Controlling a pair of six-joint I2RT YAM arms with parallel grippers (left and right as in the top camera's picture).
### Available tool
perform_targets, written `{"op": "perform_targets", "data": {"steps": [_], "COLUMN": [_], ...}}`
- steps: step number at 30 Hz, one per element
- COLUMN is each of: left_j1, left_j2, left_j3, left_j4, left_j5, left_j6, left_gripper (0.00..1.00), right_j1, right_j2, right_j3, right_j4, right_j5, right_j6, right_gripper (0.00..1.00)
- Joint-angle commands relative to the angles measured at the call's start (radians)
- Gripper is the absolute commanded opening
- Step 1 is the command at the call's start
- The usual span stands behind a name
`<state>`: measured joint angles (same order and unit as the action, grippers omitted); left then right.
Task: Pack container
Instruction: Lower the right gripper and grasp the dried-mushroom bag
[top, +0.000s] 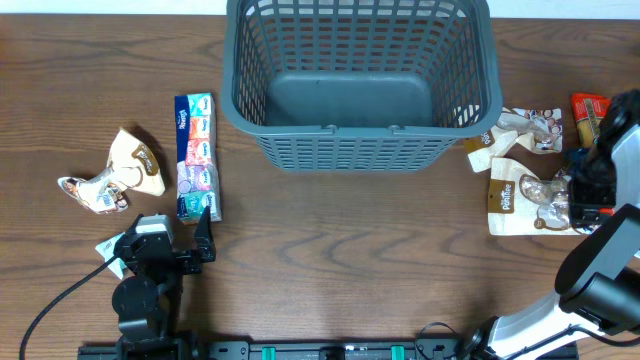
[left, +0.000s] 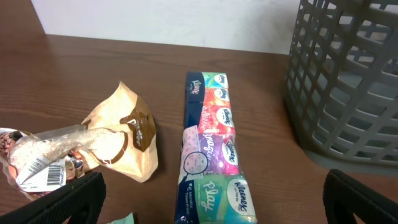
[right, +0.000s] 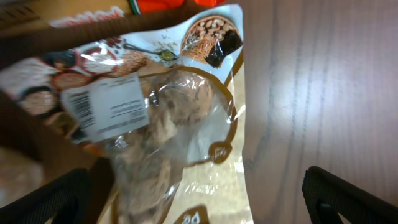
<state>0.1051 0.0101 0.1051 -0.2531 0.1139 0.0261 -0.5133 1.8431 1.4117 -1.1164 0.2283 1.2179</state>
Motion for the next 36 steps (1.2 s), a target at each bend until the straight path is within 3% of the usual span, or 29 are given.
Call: {"op": "perform_targets", "data": {"steps": [1,8,36], "left_j1": [0.005,0.005,0.005], "left_j2": [-0.006,-0.006,-0.006], "left_j3": [-0.025,-0.025,-0.025], "left_j4": [-0.003,-0.003,-0.003], "left_j5": [0.01,0.01,0.01], "left_j6": [-0.002,-0.002,-0.002], "left_gripper": [0.99,0.99,0.99], "right_j1": [-0.003,-0.003,0.004], "right_j2": [0.009,0.009,0.009], "right_j3": [-0.065,-0.127,-0.29], "right_j4": [0.056,0.224,0.355], "right_j5": [0.005,-0.086,-0.106], "right_j6": [-0.071,-0.239,-0.18], "right_gripper": [0.99,0.99,0.99]}}
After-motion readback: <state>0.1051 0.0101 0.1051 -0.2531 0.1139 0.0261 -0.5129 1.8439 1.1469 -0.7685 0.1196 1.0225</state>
